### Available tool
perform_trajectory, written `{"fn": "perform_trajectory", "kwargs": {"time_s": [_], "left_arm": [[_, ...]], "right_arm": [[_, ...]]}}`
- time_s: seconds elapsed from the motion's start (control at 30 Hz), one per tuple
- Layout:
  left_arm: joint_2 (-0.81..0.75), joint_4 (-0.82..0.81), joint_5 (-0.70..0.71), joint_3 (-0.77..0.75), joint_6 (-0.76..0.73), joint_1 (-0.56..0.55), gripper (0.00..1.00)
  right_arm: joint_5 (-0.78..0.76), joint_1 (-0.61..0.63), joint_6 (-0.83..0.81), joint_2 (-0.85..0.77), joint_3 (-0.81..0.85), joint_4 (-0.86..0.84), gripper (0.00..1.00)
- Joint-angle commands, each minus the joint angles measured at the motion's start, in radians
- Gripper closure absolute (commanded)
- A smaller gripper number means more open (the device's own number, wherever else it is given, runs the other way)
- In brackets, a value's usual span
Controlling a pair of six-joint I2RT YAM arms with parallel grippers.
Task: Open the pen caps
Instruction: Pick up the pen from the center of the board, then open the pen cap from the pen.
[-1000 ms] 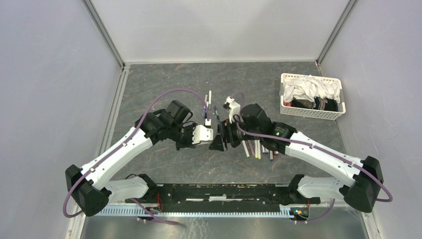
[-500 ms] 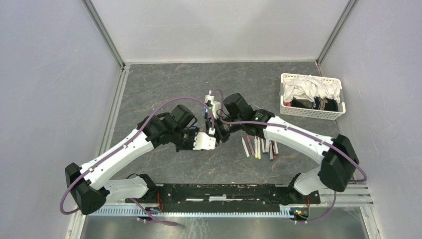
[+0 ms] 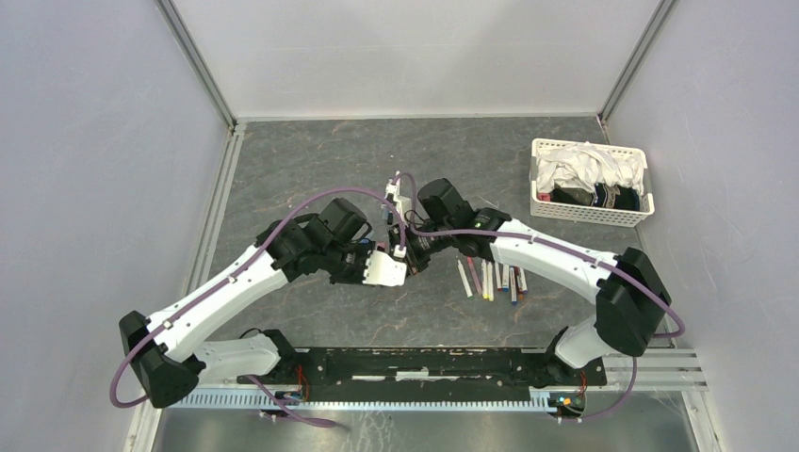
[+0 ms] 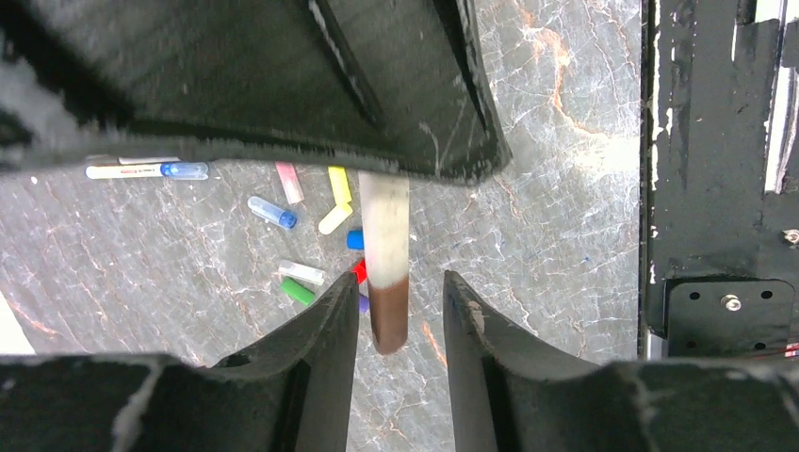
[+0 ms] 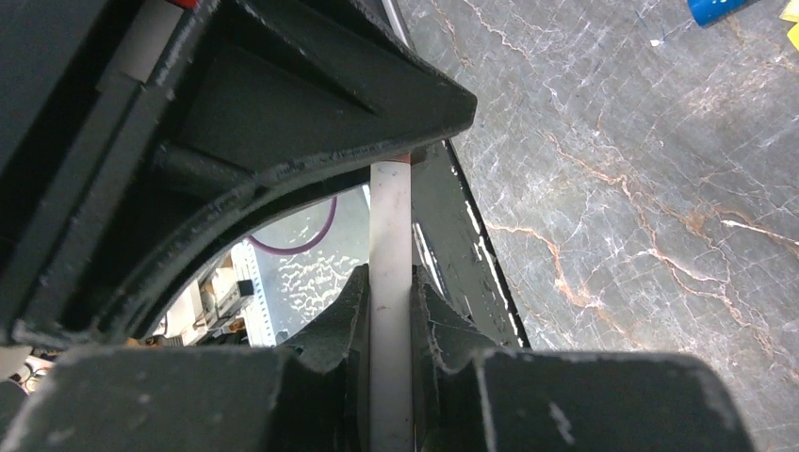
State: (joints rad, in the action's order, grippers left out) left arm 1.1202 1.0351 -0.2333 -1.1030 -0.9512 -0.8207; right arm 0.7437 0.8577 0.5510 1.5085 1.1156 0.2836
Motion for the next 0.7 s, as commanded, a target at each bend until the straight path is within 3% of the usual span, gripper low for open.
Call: {"fn": "perform_trajectory", "kwargs": {"time_s": [0.0,0.13,0.3,0.43,0.5,0.6,0.67], "left_arm": [[-0.043,-0.018,0.012,-0.003,-0.037,-0.004,0.55],[-0.034,-0.029,-0.016,-0.001,-0.022,-0.004,0.55],[-0.005,-0.028,-0.072,-0.022,-0.006,-0.005,0.67],[0.017,-0.029,-0.076,-0.030,-0.009,-0.005,0.91],[0.022,-0.029,-0.090,-0.038,-0.011,-0.005,0.97],[0.036,-0.022,-0.111,-0.049,-0.006,-0.004,0.96],[0.044,-0.016,-0.113,-0.053,-0.003,-0.005,0.82]], "right_arm": [[0.020,-0.021,-0.006,-0.077,-0.043,-0.075,1.00],[0.031,-0.025,0.009,-0.107,-0.089,-0.105,1.00],[0.033,-0.026,0.017,-0.124,-0.111,-0.141,1.00],[0.034,-0.029,0.025,-0.139,-0.121,-0.168,1.00],[0.034,-0.028,0.032,-0.138,-0.126,-0.191,1.00],[0.034,-0.029,0.057,-0.126,-0.129,-0.242,1.00],[0.038,-0.028,0.070,-0.121,-0.129,-0.274,1.00]]}}
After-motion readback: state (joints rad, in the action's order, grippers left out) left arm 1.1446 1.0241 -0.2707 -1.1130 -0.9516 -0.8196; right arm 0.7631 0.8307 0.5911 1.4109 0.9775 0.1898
